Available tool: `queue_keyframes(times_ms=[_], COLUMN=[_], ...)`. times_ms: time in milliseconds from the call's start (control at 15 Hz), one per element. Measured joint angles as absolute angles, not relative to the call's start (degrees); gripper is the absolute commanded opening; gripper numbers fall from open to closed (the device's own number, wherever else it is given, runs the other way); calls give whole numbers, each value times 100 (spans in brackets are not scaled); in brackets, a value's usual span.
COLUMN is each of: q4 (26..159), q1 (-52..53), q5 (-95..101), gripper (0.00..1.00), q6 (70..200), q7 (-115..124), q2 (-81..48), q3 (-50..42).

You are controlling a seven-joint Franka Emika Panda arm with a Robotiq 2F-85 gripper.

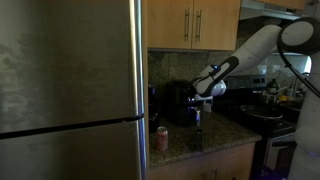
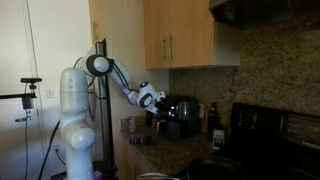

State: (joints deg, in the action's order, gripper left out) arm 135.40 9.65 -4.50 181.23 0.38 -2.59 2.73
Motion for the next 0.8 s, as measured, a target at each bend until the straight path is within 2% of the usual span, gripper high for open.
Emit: queue_keyframes(times_ms=[200,467,600,800], q4=[13581,13818,13880,13872], q1=[977,969,968,936], q5=[-177,213,171,171], gripper=[100,100,100,100], q6=[17288,16163,16035,16072], q7=[362,693,694,694], q2=[121,1392,1720,1510], q3=[196,336,408,407])
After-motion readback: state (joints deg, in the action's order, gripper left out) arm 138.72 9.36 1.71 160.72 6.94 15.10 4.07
